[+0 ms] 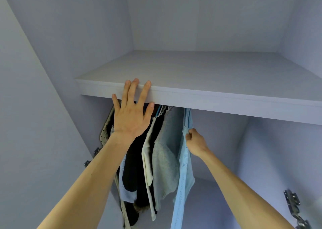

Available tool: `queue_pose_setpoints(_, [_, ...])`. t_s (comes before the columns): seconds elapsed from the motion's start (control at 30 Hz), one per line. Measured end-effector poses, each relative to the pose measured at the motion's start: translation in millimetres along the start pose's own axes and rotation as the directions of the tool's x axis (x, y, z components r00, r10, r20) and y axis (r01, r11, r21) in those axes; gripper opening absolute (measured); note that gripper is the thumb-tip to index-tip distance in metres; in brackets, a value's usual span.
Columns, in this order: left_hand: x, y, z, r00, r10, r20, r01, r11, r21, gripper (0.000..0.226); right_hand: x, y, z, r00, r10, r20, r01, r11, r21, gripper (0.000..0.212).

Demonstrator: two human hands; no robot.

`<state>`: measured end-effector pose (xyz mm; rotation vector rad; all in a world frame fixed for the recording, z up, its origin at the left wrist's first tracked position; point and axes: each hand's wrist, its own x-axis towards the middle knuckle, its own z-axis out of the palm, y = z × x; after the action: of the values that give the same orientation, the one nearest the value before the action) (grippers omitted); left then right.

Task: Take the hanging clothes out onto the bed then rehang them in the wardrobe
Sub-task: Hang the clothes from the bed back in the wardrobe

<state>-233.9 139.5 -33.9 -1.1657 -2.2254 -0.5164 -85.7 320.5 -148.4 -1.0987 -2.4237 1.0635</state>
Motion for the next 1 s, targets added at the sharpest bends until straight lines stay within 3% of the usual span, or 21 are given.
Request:
queue_pose_setpoints(0.13, [-0.6, 1.8, -1.8, 1.0, -0.011, 0.002, 0.011, 1.0, 0.0, 0.066, 0.9, -0.1, 3.9, 0.999, -0.031, 0.02, 0.035, 0.963, -0.267, 0.034])
queue_pose_setpoints(0.23, [-0.9, 2.8, -2.2, 1.0, -0.015, -0.003, 0.015, 1.0, -0.001, 0.066, 5.2, -3.3, 6.7, 0.994, -0.041, 0.1, 0.075, 0.928, -0.365, 0.047])
queue_pose_setpoints(0.5, [-2.0, 0.7, -0.7, 1.0, -0.026, -0.015, 0.026, 1.0, 0.013, 0.064, 23.2, -33.3, 28.6, 0.959, -0.116, 0.259, 0.188, 0.944, -0.27, 0.048])
queue_pose_setpoints(0.7, [-0.5, 2.0, -2.9, 0.999, -0.03, 0.013, 0.03, 0.999, 0.031, 0.068, 23.2, -24.1, 32.4, 0.977, -0.111, 0.184, 0.148, 0.968, -0.201, 0.041])
queue_pose_setpoints(0.87, [-8.9, 9.9, -16.4, 0.994, -0.047, 0.095, 0.046, 0.999, 0.005, 0.077, -4.4, -14.9, 23.5, 0.978, -0.102, 0.184, 0.139, 0.969, -0.204, 0.051])
queue_pose_setpoints(1.0, [-57.6, 13.4, -29.1, 0.964, -0.085, 0.252, 0.093, 0.995, -0.02, 0.081, -44.7, -10.7, 17.0, 0.98, -0.123, 0.157, 0.15, 0.973, -0.177, 0.055])
